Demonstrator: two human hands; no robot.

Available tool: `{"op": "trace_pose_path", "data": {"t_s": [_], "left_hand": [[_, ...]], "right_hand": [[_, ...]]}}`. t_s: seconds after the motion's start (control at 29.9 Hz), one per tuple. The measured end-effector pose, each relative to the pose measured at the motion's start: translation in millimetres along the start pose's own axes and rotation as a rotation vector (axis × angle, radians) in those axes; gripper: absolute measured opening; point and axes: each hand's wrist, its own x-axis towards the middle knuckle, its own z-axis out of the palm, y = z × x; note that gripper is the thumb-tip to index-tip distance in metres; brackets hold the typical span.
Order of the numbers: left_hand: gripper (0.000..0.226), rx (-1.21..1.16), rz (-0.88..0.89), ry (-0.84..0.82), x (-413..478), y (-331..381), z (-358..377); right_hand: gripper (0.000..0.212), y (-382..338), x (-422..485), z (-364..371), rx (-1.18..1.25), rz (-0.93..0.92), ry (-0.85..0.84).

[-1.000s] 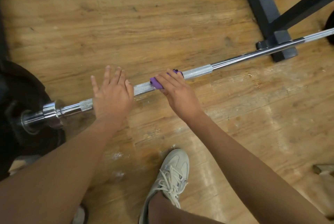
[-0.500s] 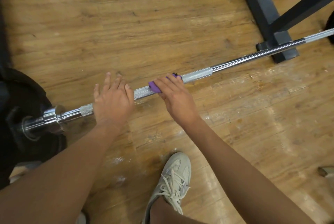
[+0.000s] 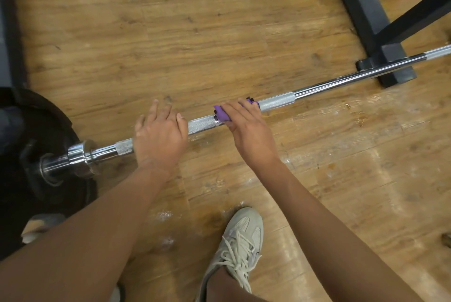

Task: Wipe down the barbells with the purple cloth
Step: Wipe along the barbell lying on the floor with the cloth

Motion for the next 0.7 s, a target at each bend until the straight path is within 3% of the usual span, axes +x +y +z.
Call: {"op": "trace_pose_path", "data": {"t_s": [0.1,0.27,0.47,0.7], "left_hand": [[0.059,0.004,0.008,0.003,0.1,-0.9,0.3],[0.058,0.012,0.009,0.003,-0.9,-0.4,0.6],[0.054,0.022,0.037,0.008,-4.6,-1.3,1.7],[0.055,0.027,0.04,0.025,-16.2,-0.4,-0.3]], "right_hand": [[0.041,-9.6,-8.8,8.2,-0.016,0.041,0.03],[0.043,-14.7,-26.0,10.1,-0.018,-0.078,0.023],[0.049,-11.3,-11.2,-1.1,-0.01,0.096,0.03],[0.041,-11.8,-19.9,-5.1,-0.005,-0.1,-0.044]]}}
